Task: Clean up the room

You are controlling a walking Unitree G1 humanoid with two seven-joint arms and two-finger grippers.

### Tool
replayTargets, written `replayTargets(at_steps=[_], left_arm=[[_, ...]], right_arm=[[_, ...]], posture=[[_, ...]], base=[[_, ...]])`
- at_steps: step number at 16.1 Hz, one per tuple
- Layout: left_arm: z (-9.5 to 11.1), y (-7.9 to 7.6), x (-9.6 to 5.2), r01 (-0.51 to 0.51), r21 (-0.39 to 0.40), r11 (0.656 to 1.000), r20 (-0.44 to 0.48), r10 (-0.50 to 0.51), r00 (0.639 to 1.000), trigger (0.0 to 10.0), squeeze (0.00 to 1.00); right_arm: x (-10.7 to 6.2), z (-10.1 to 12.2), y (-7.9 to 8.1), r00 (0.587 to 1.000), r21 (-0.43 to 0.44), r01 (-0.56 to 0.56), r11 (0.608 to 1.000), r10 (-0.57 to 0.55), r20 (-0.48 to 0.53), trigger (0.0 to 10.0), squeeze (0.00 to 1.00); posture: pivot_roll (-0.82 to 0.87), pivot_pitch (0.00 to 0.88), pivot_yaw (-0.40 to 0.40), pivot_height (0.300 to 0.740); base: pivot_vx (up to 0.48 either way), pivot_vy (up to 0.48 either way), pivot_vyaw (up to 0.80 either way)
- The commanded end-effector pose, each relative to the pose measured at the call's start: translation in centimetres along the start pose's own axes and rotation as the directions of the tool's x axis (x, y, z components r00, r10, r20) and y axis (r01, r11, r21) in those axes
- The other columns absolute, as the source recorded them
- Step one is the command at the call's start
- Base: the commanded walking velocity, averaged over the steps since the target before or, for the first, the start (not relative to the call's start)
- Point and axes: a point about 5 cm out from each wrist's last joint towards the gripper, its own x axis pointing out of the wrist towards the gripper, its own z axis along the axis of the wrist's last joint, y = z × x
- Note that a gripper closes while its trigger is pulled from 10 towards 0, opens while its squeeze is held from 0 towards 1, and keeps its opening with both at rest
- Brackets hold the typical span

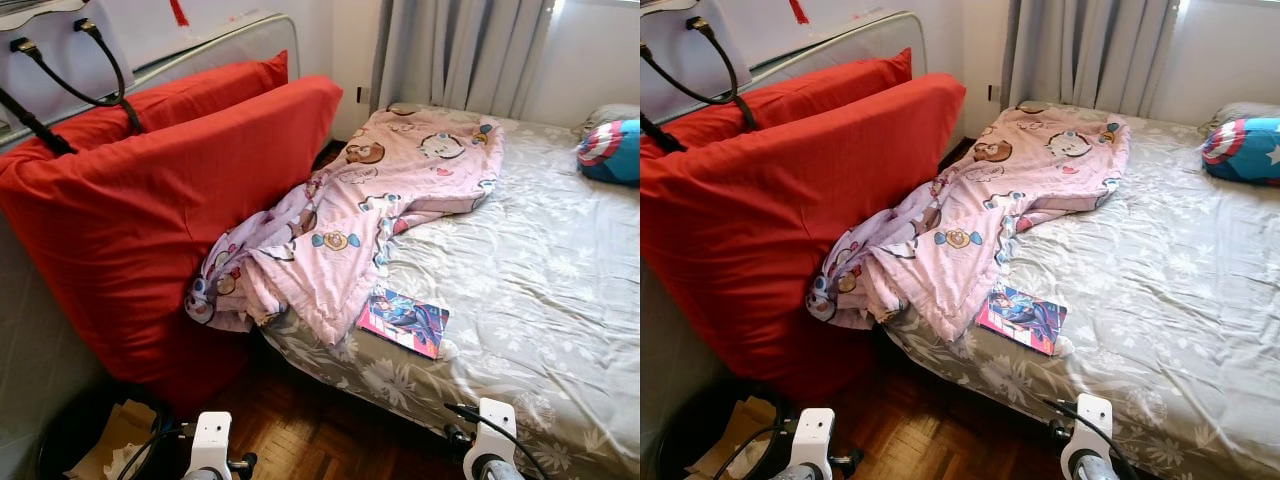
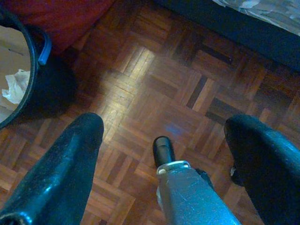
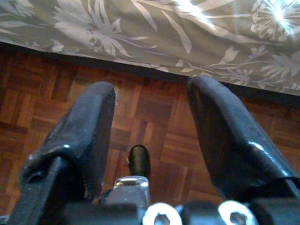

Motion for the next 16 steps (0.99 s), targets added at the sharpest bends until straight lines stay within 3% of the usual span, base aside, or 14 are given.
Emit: replayTargets(at_steps=[1,10,12,16], left_arm=[[-0.35,0.17,-0.06,-0.001,0.009,1.000,-0.015,0.001,1.000,10.0,0.00],[-0.55,0.19,-0.09,-0.002,-0.020,1.000,-0.021,0.002,1.000,10.0,0.00],[-0.54,0.19,-0.09,-0.003,-0.020,1.000,-0.021,0.003,1.000,10.0,0.00],[-0.55,0.13,-0.09,-0.002,-0.022,1.000,-0.021,0.002,1.000,10.0,0.00]], right_arm=[[0.10,0.25,0.25,1.000,-0.003,-0.009,1.000,0.009,-0.002,10.0,0.00],[-0.01,-0.17,0.11,1.000,-0.046,-0.025,0.999,0.024,-0.018,10.0,0.00],[-0.02,-0.18,0.22,0.999,-0.052,-0.036,0.998,0.035,-0.015,10.0,0.00],[-0.05,-0.35,0.14,0.999,-0.029,-0.031,0.999,0.030,-0.023,10.0,0.00]], posture=[[-0.05,0.000,0.017,0.740],[-0.04,0.000,0.012,0.740],[-0.04,0.000,0.013,0.740],[-0.04,0.000,0.013,0.740]], base=[[0.000,0.000,0.00],[0.000,0.000,0.00],[0.000,0.000,0.80],[0.301,0.000,0.00]])
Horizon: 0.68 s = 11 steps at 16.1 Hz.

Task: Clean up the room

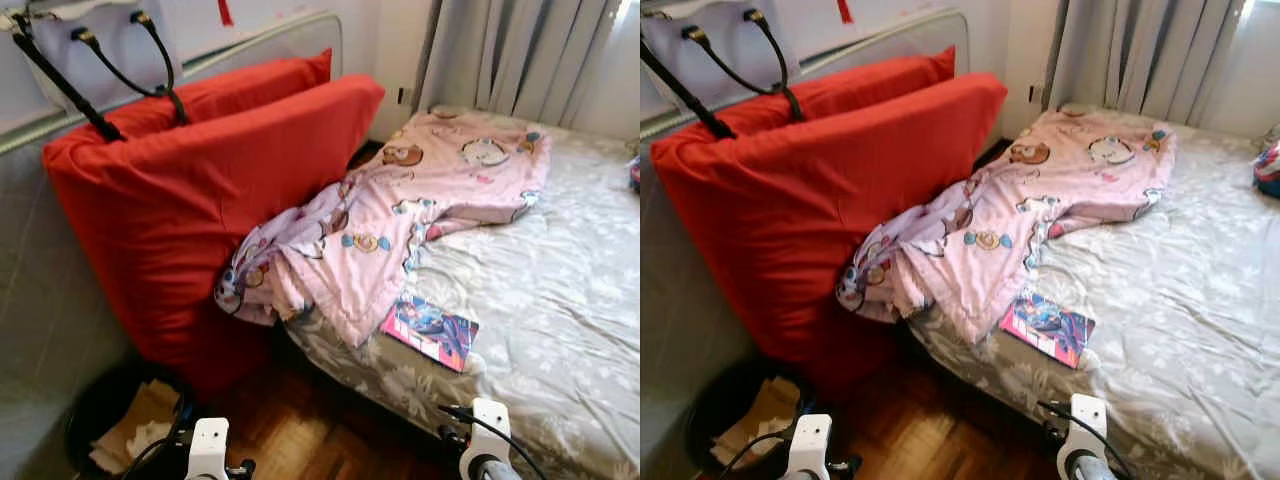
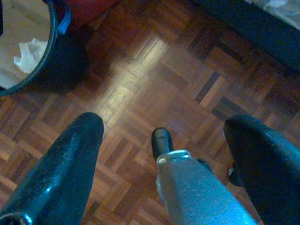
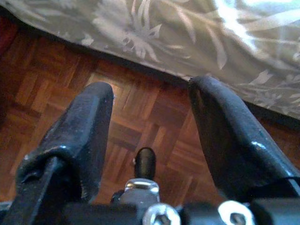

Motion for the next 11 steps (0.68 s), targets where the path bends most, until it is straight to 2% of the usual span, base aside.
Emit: replayTargets(at_steps=[1,11], left_arm=[[0.18,-0.01,0.04,0.002,0.004,1.000,0.001,-0.002,1.000,10.0,0.00],[0.17,-0.05,0.03,0.006,0.007,1.000,0.003,-0.006,1.000,10.0,0.00]], right_arm=[[-0.06,-0.28,-0.11,1.000,0.003,0.000,1.000,0.000,-0.014,10.0,0.00],[-0.10,-0.43,-0.16,1.000,0.005,-0.003,1.000,0.003,-0.017,10.0,0.00]], posture=[[-0.04,0.000,0.014,0.740],[-0.04,0.000,0.015,0.740]], base=[[0.315,0.000,0.00],[0.315,0.000,0.00]])
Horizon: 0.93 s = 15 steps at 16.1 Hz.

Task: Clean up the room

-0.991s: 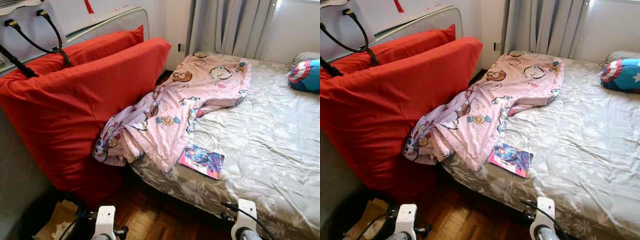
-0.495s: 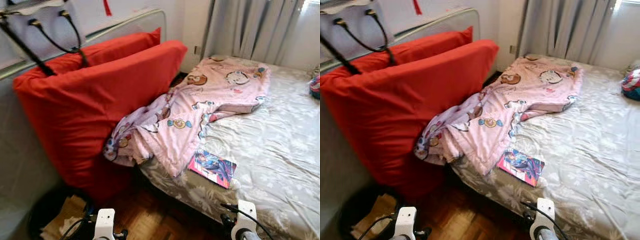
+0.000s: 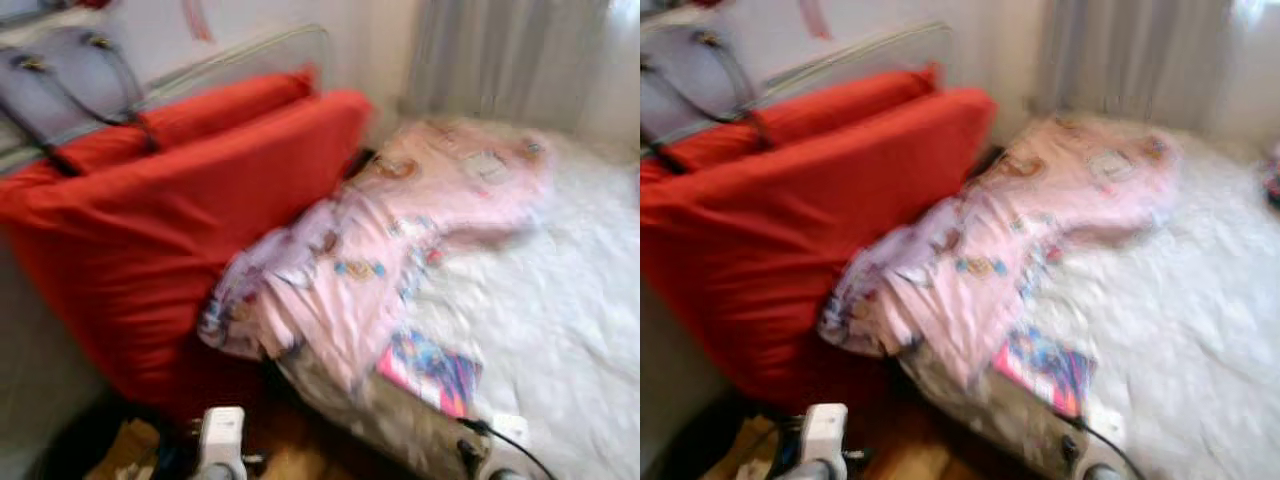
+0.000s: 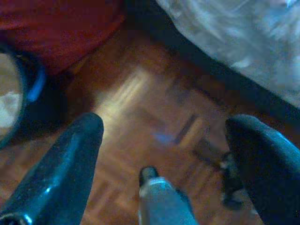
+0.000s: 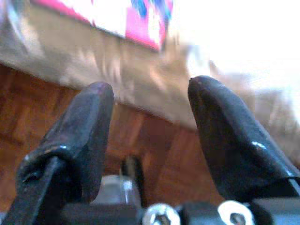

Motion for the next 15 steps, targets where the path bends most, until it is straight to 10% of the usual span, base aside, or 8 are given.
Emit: replayTargets(at_steps=[1,5,11,15], left_arm=[[-0.8,1.6,-0.3,-0.043,0.013,0.999,-0.030,0.043,0.999,10.0,0.00],[0.1,1.7,-0.2,-0.049,0.022,0.999,0.011,0.049,0.999,10.0,0.00],[7.4,1.8,0.1,-0.067,-0.026,0.997,0.288,0.071,0.955,10.0,0.00],[14.2,1.7,-1.2,-0.034,-0.038,0.999,0.581,0.050,0.813,10.0,0.00]], right_arm=[[0.2,0.4,1.6,0.999,0.006,-0.039,0.999,0.039,0.009,10.0,0.00],[0.2,0.6,1.6,0.999,0.009,-0.036,0.999,0.036,0.034,10.0,0.00],[0.0,1.7,1.9,0.981,0.026,-0.036,0.999,0.031,0.191,10.0,0.00],[-0.5,2.1,2.0,0.951,0.052,-0.045,0.998,0.026,0.310,10.0,0.00]], posture=[[-0.04,0.000,0.014,0.740],[-0.04,0.000,0.014,0.740],[-0.05,0.000,0.037,0.740],[-0.04,0.000,0.032,0.740]], base=[[0.311,0.000,0.00],[0.226,0.000,0.00],[0.000,0.000,0.00],[0.000,0.000,0.00]])
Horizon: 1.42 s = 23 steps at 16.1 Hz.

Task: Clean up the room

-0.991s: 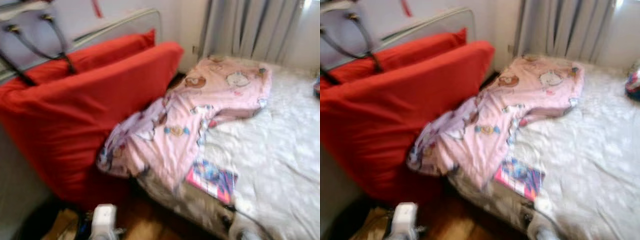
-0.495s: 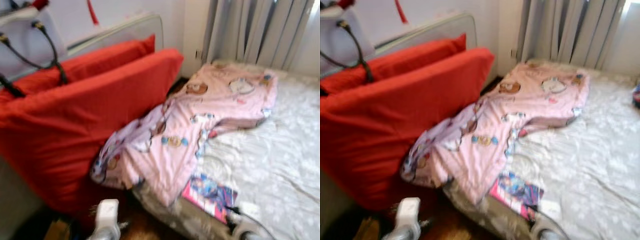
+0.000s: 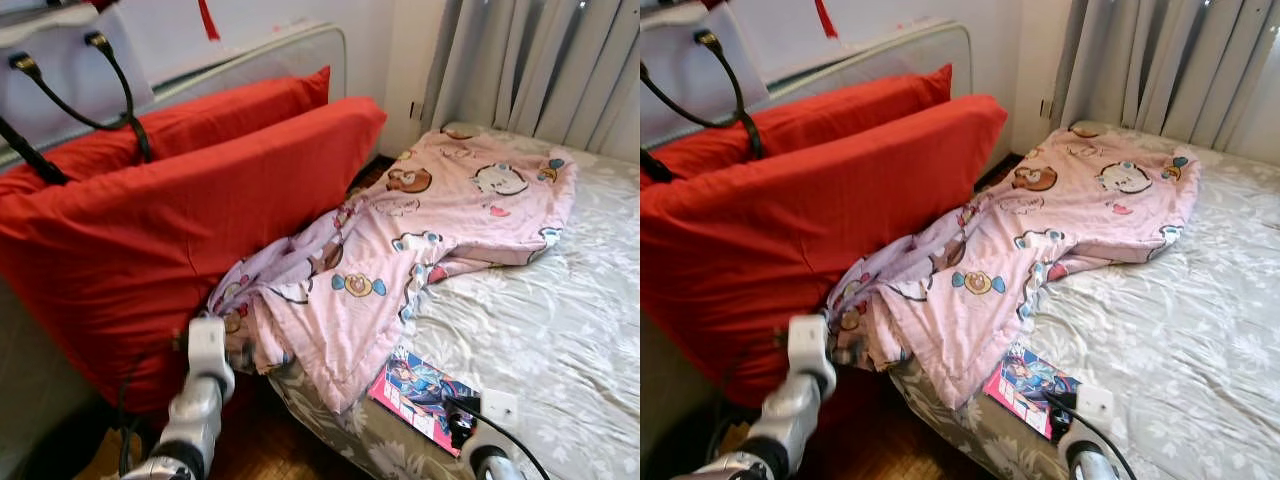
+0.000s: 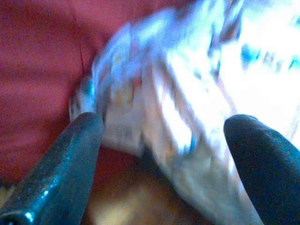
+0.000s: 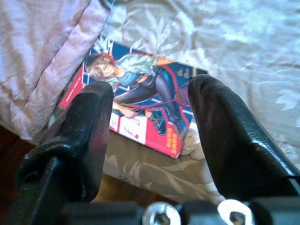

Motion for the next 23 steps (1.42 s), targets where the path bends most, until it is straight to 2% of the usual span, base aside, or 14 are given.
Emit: replayTargets(at_steps=[1,2,3,4,5,8,10,12,14,16,20,23], left_arm=[[1.3,0.1,0.2,0.010,0.030,1.000,0.074,-0.012,0.997,10.0,0.00],[1.8,-0.3,0.2,0.025,0.036,0.999,0.112,-0.029,0.993,10.0,0.00],[2.1,-0.5,0.2,0.031,0.038,0.999,0.141,-0.036,0.989,10.0,0.00],[3.0,-0.7,0.2,0.029,0.025,0.999,0.204,-0.033,0.978,10.0,0.00],[3.3,-0.7,0.1,0.021,0.012,1.000,0.234,-0.023,0.972,10.0,0.00],[4.6,-0.7,-0.1,0.035,0.030,0.999,0.313,-0.043,0.949,10.0,0.00],[5.8,-0.2,-0.5,0.024,0.012,1.000,0.381,-0.027,0.924,10.0,0.00],[6.1,-0.1,-1.2,0.043,0.057,0.997,0.407,-0.063,0.911,10.0,0.00],[5.6,0.7,-2.1,0.037,0.071,0.997,0.414,-0.063,0.908,10.0,0.00],[4.5,1.5,-3.2,0.034,0.097,0.995,0.385,-0.069,0.920,10.0,0.00],[4.2,1.4,-4.6,0.048,0.102,0.994,0.378,-0.083,0.922,10.0,0.00],[4.0,0.9,-4.9,0.061,0.101,0.993,0.370,-0.095,0.924,10.0,0.00]], right_arm=[[-0.1,0.3,0.0,0.999,-0.004,0.002,1.000,-0.002,0.043,10.0,0.00],[-0.2,0.3,0.0,0.998,-0.029,-0.007,1.000,0.009,0.061,10.0,0.00],[0.9,3.5,0.0,0.984,-0.058,-0.013,0.998,0.023,0.175,10.0,0.00],[2.3,10.5,0.3,0.911,-0.086,-0.021,0.996,0.054,0.408,10.0,0.00],[2.2,11.3,0.6,0.888,-0.096,-0.029,0.995,0.070,0.455,10.0,0.00],[1.7,11.6,1.2,0.860,-0.092,-0.074,0.993,0.111,0.498,10.0,0.00],[1.2,12.0,0.8,0.839,-0.074,-0.066,0.995,0.095,0.536,10.0,0.00],[0.5,12.2,1.0,0.817,-0.070,-0.068,0.995,0.095,0.568,10.0,0.00],[-0.6,11.8,1.1,0.802,-0.069,-0.072,0.995,0.099,0.589,10.0,0.00],[-1.6,11.5,1.0,0.793,-0.065,-0.074,0.995,0.098,0.602,10.0,0.00],[-2.2,11.5,1.6,0.803,-0.083,-0.102,0.991,0.131,0.582,10.0,0.00],[-2.7,11.6,1.9,0.811,-0.094,-0.115,0.989,0.148,0.567,10.0,0.00]], posture=[[-0.05,0.000,0.036,0.740],[-0.05,0.000,0.039,0.740],[-0.05,0.000,0.037,0.740],[-0.05,0.000,0.029,0.740],[-0.04,0.000,0.015,0.740],[-0.05,0.000,-0.002,0.740],[-0.05,0.000,-0.008,0.740],[-0.05,0.000,-0.009,0.740],[-0.05,0.000,0.003,0.740],[-0.06,0.000,0.006,0.740],[-0.04,0.000,-0.029,0.740],[-0.01,0.000,-0.059,0.740]], base=[[0.000,0.000,0.00],[0.000,0.000,0.00],[0.000,0.000,0.00],[0.000,0.000,0.00],[0.000,0.000,0.00],[0.000,0.000,0.00],[0.000,0.000,0.00],[0.000,0.000,0.00],[0.000,0.000,0.00],[0.000,0.000,0.00],[0.000,0.000,0.00],[0.000,0.000,0.00]])
